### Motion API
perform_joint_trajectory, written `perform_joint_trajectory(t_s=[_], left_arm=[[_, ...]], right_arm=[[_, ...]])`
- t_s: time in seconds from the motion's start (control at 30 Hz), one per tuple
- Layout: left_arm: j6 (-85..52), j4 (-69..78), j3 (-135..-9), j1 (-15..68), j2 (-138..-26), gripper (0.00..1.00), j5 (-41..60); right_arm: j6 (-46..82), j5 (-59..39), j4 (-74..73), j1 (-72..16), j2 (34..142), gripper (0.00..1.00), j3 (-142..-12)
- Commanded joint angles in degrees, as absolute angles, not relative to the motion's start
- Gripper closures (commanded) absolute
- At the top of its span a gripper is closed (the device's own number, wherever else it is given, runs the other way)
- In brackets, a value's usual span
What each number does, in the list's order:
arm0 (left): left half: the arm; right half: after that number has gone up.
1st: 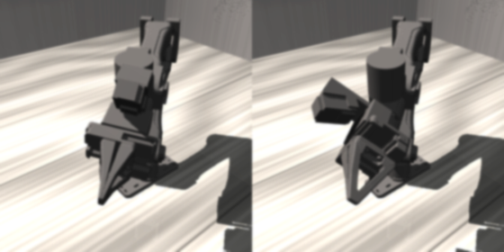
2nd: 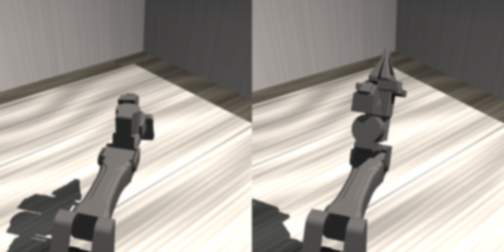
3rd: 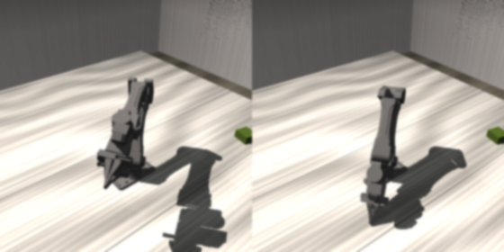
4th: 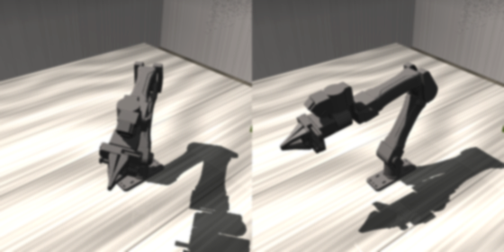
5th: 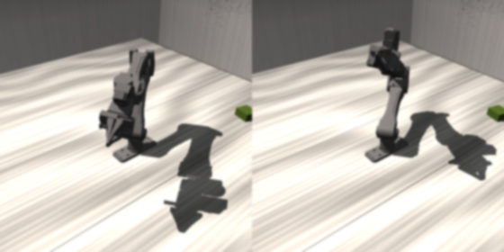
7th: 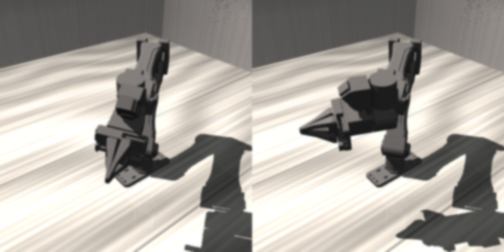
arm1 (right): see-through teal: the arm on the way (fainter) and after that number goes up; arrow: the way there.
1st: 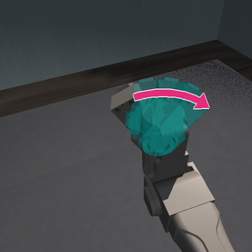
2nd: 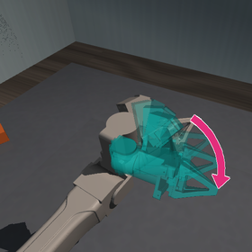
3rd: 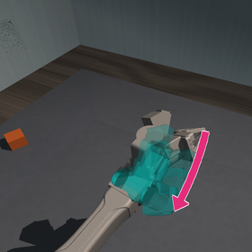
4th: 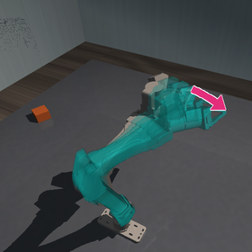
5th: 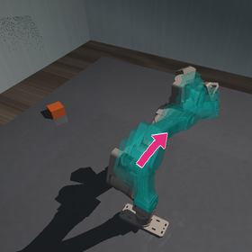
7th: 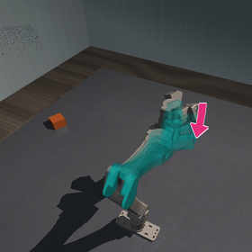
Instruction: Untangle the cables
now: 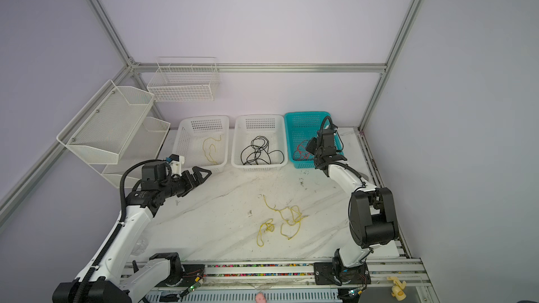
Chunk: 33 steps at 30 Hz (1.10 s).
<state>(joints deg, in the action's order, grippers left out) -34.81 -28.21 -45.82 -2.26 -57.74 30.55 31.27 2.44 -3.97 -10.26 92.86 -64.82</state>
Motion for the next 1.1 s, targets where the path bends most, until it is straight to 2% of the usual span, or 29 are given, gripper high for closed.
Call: perform_joint_trajectory(t_s=[0.0,0.17,0.4,0.43,0.53,0.8,1.07], left_arm=[[-33.5,-26.5,-43.7,-1.5,-57.5,0.00,32.1],[-33.4,-26.6,-43.7,-1.1,-57.5,0.00,31.9],[-33.6,-27.2,-43.3,1.6,-57.1,0.00,30.6],[-33.7,-27.4,-43.2,2.6,-56.9,0.00,30.3],[-34.8,-27.5,-41.7,5.7,-56.0,0.00,30.2],[-39.4,-27.4,-36.0,18.0,-52.2,0.01,25.1],[-43.3,-25.7,-34.0,35.1,-57.9,0.10,16.0]], right_arm=[[31.9,2.4,-5.7,-10.1,92.4,0.72,-66.2],[31.9,1.9,-5.6,-10.0,91.8,0.60,-66.4],[32.1,0.0,-5.6,-10.1,87.0,0.36,-64.8],[32.4,-0.3,-5.3,-10.0,86.0,0.31,-64.4],[33.3,0.0,-4.4,-10.0,82.3,0.04,-62.0],[33.1,-0.3,-3.2,-10.0,70.2,0.03,-55.0],[31.9,-2.6,-6.5,-10.0,59.7,0.03,-44.2]])
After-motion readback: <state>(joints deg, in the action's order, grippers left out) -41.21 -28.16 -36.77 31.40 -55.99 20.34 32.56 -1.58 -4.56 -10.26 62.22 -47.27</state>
